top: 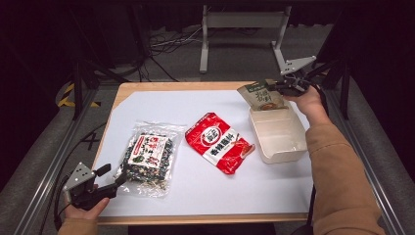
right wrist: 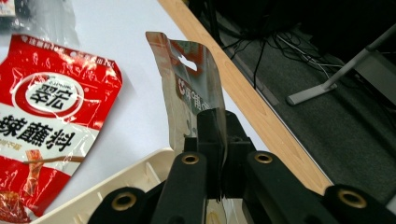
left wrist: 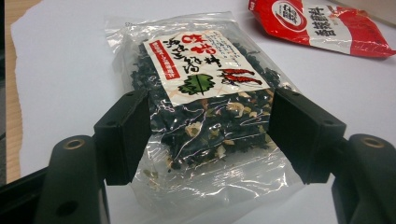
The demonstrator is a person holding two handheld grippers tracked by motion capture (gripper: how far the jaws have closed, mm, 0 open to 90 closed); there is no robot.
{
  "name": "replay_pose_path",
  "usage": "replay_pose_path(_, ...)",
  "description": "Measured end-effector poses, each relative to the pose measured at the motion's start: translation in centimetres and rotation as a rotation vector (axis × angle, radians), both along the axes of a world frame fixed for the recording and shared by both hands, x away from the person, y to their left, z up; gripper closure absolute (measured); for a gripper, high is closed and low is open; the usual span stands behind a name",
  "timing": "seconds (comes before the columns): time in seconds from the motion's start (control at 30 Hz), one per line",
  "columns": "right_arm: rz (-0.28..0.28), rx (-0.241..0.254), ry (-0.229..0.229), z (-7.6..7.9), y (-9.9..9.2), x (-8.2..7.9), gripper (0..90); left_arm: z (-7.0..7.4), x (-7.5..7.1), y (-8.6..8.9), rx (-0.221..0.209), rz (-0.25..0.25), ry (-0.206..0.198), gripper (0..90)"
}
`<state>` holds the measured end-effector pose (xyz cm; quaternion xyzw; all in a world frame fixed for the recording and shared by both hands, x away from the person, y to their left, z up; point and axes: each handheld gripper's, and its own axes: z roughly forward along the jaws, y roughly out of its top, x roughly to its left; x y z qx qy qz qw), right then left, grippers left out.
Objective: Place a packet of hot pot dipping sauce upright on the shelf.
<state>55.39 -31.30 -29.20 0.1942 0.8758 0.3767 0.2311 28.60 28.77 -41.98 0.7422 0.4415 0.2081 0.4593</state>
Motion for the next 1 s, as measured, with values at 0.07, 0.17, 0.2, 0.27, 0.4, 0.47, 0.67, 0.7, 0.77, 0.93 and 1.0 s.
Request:
replay_pose_path(0.07, -0.013, 0.016, 0.005, -0.1, -0.4, -0.1, 88.6, 0.0, 0.2, -0.1, -0.001, -0.005, -0.002, 30.2)
replay_pose_path(0.17, -0.028, 0.021, 0.002, -0.2, -0.9, -0.3, 88.6, 0.0, 0.3, -0.2, 0.005, -0.01, 0.0, 30.2)
replay_pose_path(0.2, -0.039, 0.023, 0.005, -0.3, -1.1, -0.3, 88.6, 0.0, 0.3, -0.3, 0.004, -0.012, -0.002, 30.3)
replay_pose_path(0.27, -0.062, 0.031, 0.014, -0.4, -1.6, -0.4, 88.7, 0.0, 0.4, -0.3, 0.002, -0.015, -0.003, 30.2)
replay_pose_path(0.4, -0.105, 0.036, 0.036, -0.9, -2.5, -0.7, 88.4, 0.1, 0.7, -0.6, -0.002, -0.022, 0.0, 30.3)
replay_pose_path(0.47, -0.125, 0.034, 0.046, -1.0, -2.8, -0.8, 88.4, 0.1, 0.8, -0.7, 0.002, -0.027, -0.003, 30.3)
replay_pose_path(0.67, -0.173, -0.006, 0.075, -1.7, -3.4, -1.0, 88.5, 0.2, 1.0, -0.8, -0.003, -0.031, -0.007, 30.2)
replay_pose_path(0.7, -0.175, 0.011, 0.074, -1.9, -3.6, -1.1, 88.6, 0.2, 1.0, -0.9, -0.002, -0.032, -0.007, 30.2)
replay_pose_path(0.77, -0.175, 0.019, 0.068, -2.1, -3.9, -1.3, 88.3, 0.3, 1.1, -0.9, 0.0, -0.035, -0.004, 30.2)
replay_pose_path(0.93, -0.177, -0.009, 0.054, -1.8, -3.6, -1.6, 83.6, 0.3, 1.3, -1.2, 0.002, -0.043, -0.009, 30.2)
replay_pose_path(1.0, -0.181, -0.005, 0.05, -1.7, -3.5, -1.7, 79.2, 0.4, 1.3, -1.3, 0.002, -0.045, -0.01, 30.1)
